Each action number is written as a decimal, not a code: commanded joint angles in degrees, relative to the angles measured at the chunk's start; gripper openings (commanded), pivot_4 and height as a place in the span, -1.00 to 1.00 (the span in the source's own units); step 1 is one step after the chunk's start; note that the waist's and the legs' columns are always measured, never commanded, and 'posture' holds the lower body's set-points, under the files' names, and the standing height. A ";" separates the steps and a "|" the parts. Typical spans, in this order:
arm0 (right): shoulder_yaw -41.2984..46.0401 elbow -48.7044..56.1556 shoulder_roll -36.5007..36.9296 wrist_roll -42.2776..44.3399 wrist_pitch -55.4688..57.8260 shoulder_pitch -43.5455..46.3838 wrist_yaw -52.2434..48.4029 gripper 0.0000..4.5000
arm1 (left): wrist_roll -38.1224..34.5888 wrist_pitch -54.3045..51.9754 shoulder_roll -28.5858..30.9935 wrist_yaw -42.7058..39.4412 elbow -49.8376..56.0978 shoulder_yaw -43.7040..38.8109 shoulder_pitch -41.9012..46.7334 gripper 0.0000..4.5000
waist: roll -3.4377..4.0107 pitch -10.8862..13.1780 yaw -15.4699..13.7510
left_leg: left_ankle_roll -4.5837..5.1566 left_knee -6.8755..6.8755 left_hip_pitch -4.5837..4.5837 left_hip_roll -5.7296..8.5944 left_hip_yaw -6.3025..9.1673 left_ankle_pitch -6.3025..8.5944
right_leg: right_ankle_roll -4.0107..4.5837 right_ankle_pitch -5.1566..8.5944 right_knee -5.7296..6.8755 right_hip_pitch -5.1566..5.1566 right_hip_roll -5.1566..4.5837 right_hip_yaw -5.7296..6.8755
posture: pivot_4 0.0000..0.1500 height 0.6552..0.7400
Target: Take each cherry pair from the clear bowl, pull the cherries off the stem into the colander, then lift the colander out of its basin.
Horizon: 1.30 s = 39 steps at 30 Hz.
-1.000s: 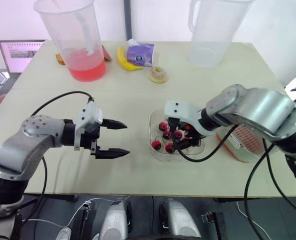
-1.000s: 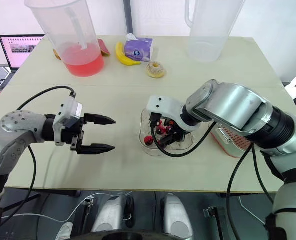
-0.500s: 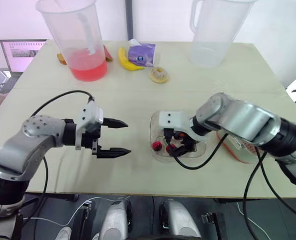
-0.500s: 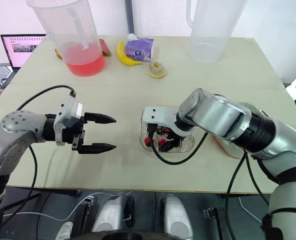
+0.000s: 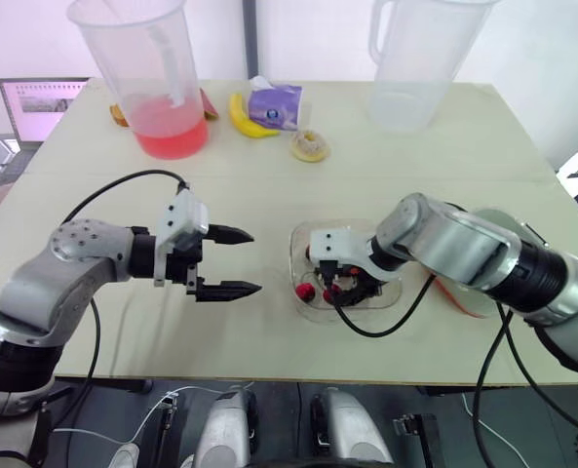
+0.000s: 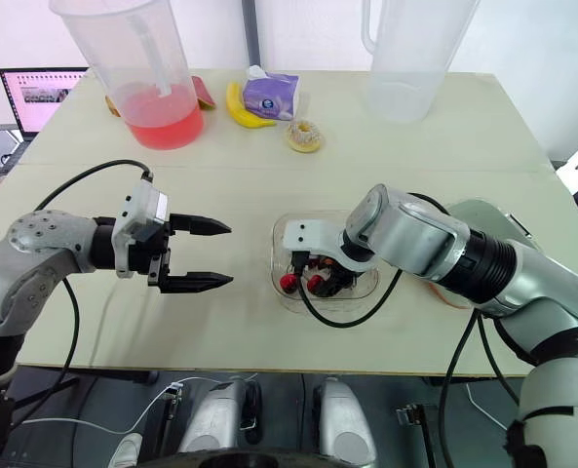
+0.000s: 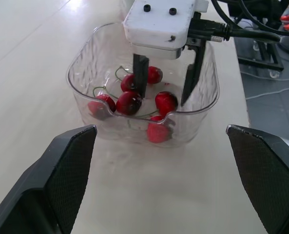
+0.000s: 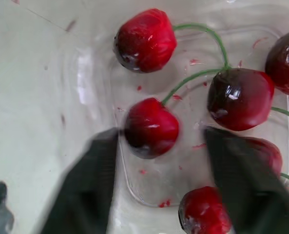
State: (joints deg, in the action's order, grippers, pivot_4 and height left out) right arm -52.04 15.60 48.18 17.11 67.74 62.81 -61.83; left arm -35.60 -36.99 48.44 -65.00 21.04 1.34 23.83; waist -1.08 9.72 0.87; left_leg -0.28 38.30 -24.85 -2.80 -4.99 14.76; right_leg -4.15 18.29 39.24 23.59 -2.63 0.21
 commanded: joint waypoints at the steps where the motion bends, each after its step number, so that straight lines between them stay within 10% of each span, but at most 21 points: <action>1: 0.35 -0.08 -0.77 -1.73 -0.92 -0.01 -1.09 -0.58 | -0.64 0.16 0.15 0.26 1.81 -1.05 0.80 1.00 | 0.00 0.00 0.00 | 0.00 0.00 0.00 0.00 0.00 0.00 | 0.00 0.00 0.00 0.00 0.00 0.00 | 1.00 1.00; 26: 25.97 18.43 8.85 -1.03 1.16 -3.43 2.38 -0.75 | -2.49 -0.67 -4.12 -0.31 -5.51 -1.43 8.43 1.00 | -0.01 -0.01 -0.04 | 0.00 0.00 0.03 0.00 0.04 0.00 | 0.00 0.00 -0.01 -0.05 0.01 0.01 | 1.00 1.00; 39: 34.23 30.55 11.86 -17.63 -32.22 -27.11 15.71 -0.75 | -2.55 -2.64 -10.23 -3.93 -14.22 2.73 18.74 1.00 | -0.02 -0.01 -0.04 | -0.35 0.06 0.08 0.03 0.06 -0.20 | -0.03 0.01 -0.01 -0.13 0.14 0.00 | 1.00 1.00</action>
State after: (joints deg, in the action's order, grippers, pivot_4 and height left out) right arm -19.97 45.13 59.70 2.74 39.58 35.85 -47.74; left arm -38.13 -39.54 38.56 -68.01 6.89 3.56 40.93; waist -1.11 9.71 0.83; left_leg -0.65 38.36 -24.77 -2.77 -4.93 14.54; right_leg -4.18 18.30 39.24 23.46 -2.48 0.21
